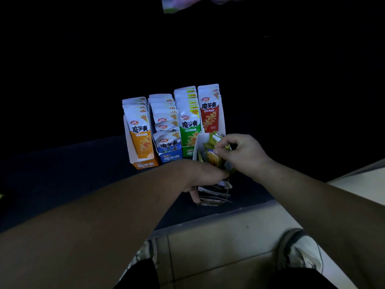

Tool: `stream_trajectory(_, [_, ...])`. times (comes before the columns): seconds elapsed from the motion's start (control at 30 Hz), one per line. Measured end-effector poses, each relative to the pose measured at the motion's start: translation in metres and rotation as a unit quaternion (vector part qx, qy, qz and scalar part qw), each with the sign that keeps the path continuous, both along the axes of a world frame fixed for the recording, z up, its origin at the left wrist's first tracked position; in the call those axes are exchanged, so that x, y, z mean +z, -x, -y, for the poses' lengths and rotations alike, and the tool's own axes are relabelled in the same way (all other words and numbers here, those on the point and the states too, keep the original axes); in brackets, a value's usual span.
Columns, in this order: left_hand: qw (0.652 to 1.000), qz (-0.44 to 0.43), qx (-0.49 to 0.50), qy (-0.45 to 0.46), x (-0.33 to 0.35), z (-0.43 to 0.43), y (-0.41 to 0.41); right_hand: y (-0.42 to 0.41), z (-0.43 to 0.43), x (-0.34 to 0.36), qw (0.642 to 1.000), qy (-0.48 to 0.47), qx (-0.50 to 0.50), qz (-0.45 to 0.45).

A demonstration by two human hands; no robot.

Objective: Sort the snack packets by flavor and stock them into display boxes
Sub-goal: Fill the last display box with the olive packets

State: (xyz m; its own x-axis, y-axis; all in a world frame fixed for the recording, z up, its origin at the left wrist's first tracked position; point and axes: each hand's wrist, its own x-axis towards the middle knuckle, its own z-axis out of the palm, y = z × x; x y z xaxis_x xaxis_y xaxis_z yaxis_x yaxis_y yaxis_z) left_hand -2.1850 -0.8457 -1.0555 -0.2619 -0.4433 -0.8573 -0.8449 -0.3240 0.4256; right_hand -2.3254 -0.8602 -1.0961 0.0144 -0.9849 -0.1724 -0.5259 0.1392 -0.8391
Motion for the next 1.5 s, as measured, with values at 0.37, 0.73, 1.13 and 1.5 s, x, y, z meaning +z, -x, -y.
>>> stream_trajectory(0.37, [0.974,-0.067,0.014,0.216,0.028,-0.012,-0.041,-0.013,0.000,0.016,0.999,0.021,-0.023,0.027])
stream_trajectory(0.73, [0.913,-0.158,0.317,0.202,0.010,-0.015,-0.077,0.004,-0.019,0.036,0.995,0.013,-0.065,0.080])
stream_trajectory(1.13, [0.877,-0.375,0.294,-0.062,0.055,-0.016,-0.097,-0.007,-0.030,0.040,0.999,0.024,-0.014,0.041])
stream_trajectory(1.5, [0.891,-0.250,0.210,0.314,0.045,-0.014,-0.082,0.000,-0.034,0.044,0.996,0.001,-0.052,0.066])
